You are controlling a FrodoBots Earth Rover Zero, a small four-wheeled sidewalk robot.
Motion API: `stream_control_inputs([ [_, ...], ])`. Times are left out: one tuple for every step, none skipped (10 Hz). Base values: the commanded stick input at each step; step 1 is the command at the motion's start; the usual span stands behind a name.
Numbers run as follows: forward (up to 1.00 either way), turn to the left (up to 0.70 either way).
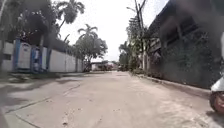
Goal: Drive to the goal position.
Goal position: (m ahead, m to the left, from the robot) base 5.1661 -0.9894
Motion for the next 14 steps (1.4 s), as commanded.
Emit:
stream_control_inputs([
  [0.5,0.01],
  [0.5,0.01],
  [0.5,0.01],
  [0.5,0.01],
  [0.5,0.01],
  [0.5,0.01],
  [0.5,0.01],
  [0.5,0.01],
  [0.5,0.01],
  [0.5,0.01],
  [0.5,0.01],
  [0.5,0.01],
  [0.5,-0.47],
  [0.5,-0.48],
])
